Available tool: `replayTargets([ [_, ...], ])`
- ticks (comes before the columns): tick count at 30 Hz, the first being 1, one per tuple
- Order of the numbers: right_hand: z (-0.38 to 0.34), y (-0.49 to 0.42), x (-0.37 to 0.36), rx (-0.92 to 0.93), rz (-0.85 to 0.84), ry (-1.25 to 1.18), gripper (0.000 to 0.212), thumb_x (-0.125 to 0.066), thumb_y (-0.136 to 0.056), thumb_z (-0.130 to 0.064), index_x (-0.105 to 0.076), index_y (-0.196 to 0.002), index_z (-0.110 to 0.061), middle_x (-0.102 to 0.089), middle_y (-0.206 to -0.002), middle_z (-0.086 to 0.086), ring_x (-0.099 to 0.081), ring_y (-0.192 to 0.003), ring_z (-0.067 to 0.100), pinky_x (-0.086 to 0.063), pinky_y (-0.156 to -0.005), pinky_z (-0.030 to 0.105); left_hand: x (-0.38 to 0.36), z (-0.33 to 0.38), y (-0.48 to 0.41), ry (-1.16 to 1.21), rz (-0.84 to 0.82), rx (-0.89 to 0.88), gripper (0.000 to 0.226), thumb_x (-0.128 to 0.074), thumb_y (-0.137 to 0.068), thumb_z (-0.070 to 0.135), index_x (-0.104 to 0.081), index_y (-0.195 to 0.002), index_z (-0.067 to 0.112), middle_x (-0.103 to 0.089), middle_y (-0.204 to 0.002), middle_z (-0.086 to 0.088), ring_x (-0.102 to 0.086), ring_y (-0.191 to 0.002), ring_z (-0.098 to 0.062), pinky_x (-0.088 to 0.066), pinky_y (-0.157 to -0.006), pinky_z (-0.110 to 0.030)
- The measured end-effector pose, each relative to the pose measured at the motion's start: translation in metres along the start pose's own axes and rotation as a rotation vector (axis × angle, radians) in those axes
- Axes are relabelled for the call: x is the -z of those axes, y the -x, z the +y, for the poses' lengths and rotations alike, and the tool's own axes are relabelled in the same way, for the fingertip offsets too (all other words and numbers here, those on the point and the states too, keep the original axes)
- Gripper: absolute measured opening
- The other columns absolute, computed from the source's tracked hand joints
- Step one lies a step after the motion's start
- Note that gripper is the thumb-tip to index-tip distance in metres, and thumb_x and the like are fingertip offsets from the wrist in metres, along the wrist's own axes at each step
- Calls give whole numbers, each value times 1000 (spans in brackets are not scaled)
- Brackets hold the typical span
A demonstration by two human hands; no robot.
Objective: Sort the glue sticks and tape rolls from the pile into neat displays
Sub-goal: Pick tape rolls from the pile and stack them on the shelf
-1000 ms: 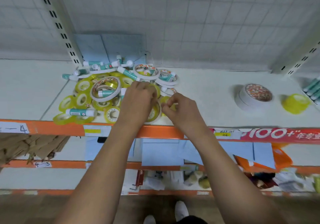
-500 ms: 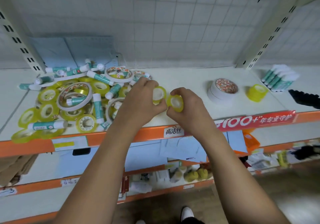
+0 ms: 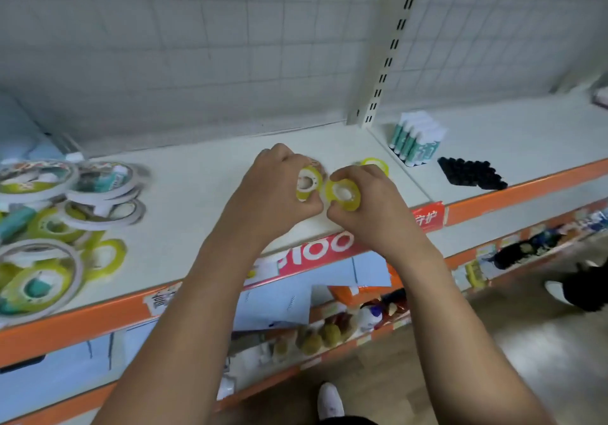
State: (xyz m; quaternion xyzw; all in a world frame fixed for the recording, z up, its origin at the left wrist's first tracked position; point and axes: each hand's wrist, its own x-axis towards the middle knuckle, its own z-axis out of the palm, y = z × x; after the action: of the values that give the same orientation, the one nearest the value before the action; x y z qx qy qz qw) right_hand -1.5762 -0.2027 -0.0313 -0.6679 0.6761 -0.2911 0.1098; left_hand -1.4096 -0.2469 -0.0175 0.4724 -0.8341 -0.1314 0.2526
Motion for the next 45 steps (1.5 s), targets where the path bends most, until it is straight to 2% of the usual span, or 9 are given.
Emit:
replayTargets([
  [3,39,-21,19,5,-18,-2,45,-70,-76,-18,-61,-121,-19,-53,-118,6,-51,-113,25,-41,-97,27,-25,22,-26,-16,-28,9,41,-67,-78,36,-64,-115,19,-51,-108,1,-47,-108,-18,-42,-88,-28],
  [8,87,-58,37,63,-51,-42,46,-70,-78,-18,-60,-122,-19,-51,-120,3,-50,-113,18,-36,-90,19,-51,38,-58,-41,28,109,53,-68,-79,36,-60,-128,18,-53,-122,-1,-48,-119,-20,-44,-98,-39],
  [10,98,-69,37,80,-83,-53,47,-70,-78,-18,-60,-124,-20,-51,-121,2,-50,-115,18,-35,-92,20,-59,42,-66,-35,36,132,52,-69,-80,35,-61,-128,18,-55,-122,-1,-49,-119,-21,-43,-97,-33],
  [14,116,-87,32,128,-159,-79,56,-70,-81,-18,-54,-134,-16,-51,-127,4,-48,-121,18,-27,-90,11,-70,49,-77,-56,76,175,48,-69,-81,37,-63,-124,19,-58,-119,2,-51,-116,-17,-32,-80,-20],
  [20,134,-98,27,188,-288,-60,66,-68,-83,-30,-43,-144,-22,-45,-136,0,-41,-129,19,-32,-102,24,-78,56,-92,-45,57,179,52,-71,-80,35,-60,-127,13,-62,-118,-4,-55,-111,-22,-40,-92,-27],
  [25,149,-103,33,171,-340,-97,76,-73,-79,-39,-38,-146,-25,-46,-133,-4,-44,-123,11,-30,-94,21,-89,68,-106,-38,17,147,52,-71,-82,31,-58,-129,11,-61,-121,-6,-56,-112,-23,-43,-96,-35],
  [33,164,-102,38,139,-364,-126,44,-74,-79,-37,-60,-119,-26,-60,-111,-7,-55,-101,11,-39,-73,23,-107,72,-113,-40,-75,128,51,-68,-86,34,-56,-132,15,-60,-126,-4,-53,-116,-23,-41,-98,-36],
  [38,161,-102,39,119,-368,-154,44,-74,-79,-42,-62,-118,-26,-60,-105,-11,-56,-95,6,-38,-68,13,-103,65,-109,-26,-100,158,66,-74,-82,33,-47,-140,15,-55,-137,-3,-51,-123,-22,-39,-99,-31],
  [45,157,-104,39,108,-364,-135,39,-77,-79,-39,-66,-112,-22,-63,-94,-9,-61,-89,8,-42,-69,13,-103,61,-106,35,-99,220,41,-73,-84,31,-62,-120,14,-67,-109,-4,-60,-96,-21,-50,-85,-39],
])
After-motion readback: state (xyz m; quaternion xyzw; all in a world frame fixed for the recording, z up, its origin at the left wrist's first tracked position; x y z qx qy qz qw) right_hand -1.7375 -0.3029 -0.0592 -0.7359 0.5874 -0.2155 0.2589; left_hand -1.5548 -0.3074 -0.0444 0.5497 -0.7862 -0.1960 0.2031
